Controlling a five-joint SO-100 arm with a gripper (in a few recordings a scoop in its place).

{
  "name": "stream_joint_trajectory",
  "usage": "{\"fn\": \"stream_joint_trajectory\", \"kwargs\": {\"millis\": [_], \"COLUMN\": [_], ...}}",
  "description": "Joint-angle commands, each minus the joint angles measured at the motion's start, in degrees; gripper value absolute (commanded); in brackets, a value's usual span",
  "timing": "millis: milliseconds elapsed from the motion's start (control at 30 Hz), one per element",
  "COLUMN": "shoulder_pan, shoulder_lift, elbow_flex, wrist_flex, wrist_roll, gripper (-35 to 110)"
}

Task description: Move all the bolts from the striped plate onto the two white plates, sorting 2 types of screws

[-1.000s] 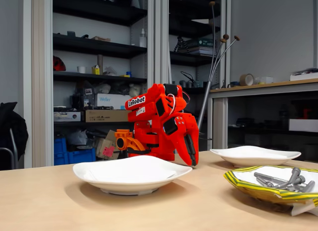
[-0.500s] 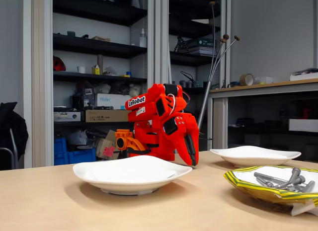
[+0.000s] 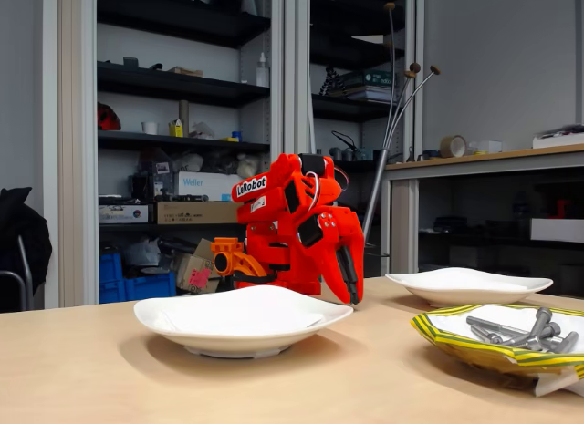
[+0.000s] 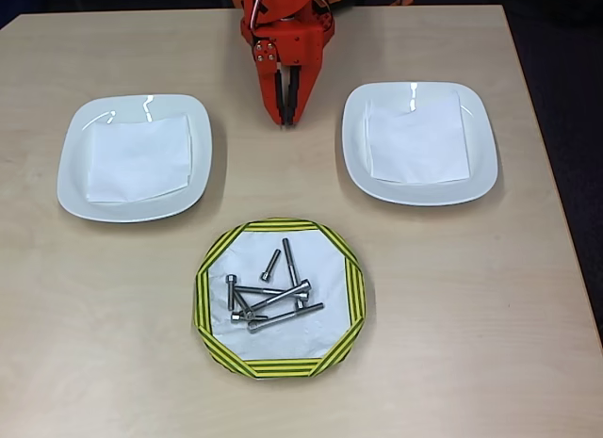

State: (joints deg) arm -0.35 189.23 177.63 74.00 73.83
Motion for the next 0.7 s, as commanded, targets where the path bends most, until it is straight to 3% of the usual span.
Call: {"fn": "stream_joint_trajectory", "kwargs": {"millis": [0,267,367,433,533,667], "shoulder_pan": [1.1,1.5,1.0,1.0,-0.6,-3.3], "shoulder_lift": [-0.4,-33.0,-44.5,-50.8,-60.9,-75.0], "elbow_flex": [-6.7,-34.8,-42.3,-44.6,-49.9,-62.7], "wrist_flex": [2.3,0.2,-5.7,-9.1,-11.5,-12.4], "wrist_roll": [-0.8,-2.8,-3.5,5.5,10.9,6.9], "gripper": [1,1,0,1,1,3]}}
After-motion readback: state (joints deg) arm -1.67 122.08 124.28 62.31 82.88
